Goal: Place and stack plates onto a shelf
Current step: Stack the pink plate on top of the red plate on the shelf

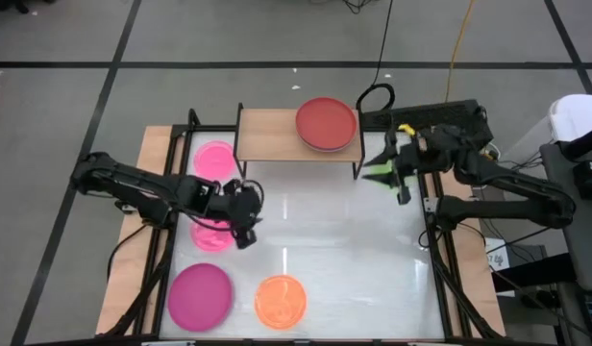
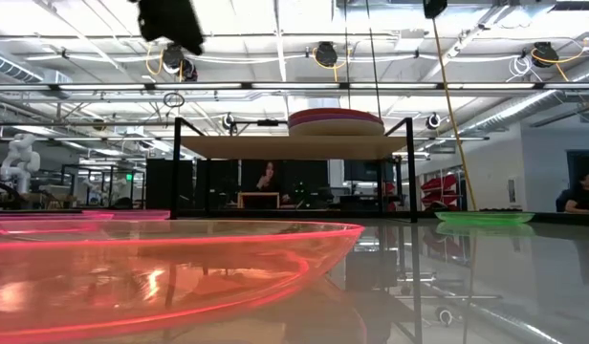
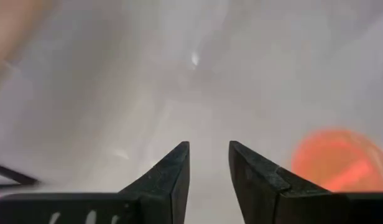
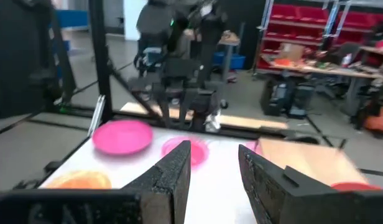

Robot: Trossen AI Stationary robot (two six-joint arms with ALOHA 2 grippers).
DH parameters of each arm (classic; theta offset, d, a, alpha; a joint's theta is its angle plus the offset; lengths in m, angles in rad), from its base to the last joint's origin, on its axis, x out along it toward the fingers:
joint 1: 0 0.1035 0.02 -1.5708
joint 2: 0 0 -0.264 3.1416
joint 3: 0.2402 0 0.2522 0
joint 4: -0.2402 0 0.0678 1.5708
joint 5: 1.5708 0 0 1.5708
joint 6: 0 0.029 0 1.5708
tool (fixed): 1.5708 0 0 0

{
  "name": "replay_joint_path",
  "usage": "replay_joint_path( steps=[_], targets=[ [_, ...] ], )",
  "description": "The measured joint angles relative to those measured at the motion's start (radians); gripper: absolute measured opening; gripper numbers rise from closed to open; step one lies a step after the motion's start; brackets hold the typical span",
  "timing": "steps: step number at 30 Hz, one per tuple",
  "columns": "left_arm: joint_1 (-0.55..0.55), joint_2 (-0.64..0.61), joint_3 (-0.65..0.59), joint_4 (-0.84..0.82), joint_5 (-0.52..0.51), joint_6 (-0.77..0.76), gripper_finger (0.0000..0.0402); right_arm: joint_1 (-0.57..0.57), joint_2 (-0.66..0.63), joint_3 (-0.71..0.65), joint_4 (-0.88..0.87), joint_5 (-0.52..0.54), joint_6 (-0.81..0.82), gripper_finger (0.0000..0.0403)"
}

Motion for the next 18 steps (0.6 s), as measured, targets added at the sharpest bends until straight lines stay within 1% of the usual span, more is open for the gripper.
replay_joint_path(
  steps=[2,3,6,9,14,16,18],
  targets=[
    [-0.018,0.009,-0.031,-0.099,0.095,-0.029,0.0118,0.022,0.008,-0.041,0.035,0.001,-0.015,0.0116],
    [-0.028,0.019,-0.05,-0.109,0.138,-0.043,0.0118,0.031,0.012,-0.06,0.051,0.001,-0.016,0.0116],
    [-0.064,0.025,-0.123,-0.093,0.241,-0.064,0.0118,0.047,0.026,-0.091,0.098,0.001,-0.019,0.0116],
    [-0.103,0.024,-0.192,-0.067,0.311,-0.119,0.0118,0.058,0.034,-0.098,0.107,0.001,-0.018,0.0116],
    [-0.178,0.024,-0.276,-0.065,0.363,-0.234,0.0118,0.058,0.038,-0.098,0.11,0.001,-0.014,0.0116],
    [-0.208,0.023,-0.311,-0.055,0.368,-0.249,0.0118,0.058,0.038,-0.098,0.114,0.001,-0.015,0.0116],
    [-0.243,0.024,-0.346,-0.021,0.37,-0.233,0.0118,0.058,0.039,-0.098,0.115,0.001,-0.013,0.0116]
  ],
)
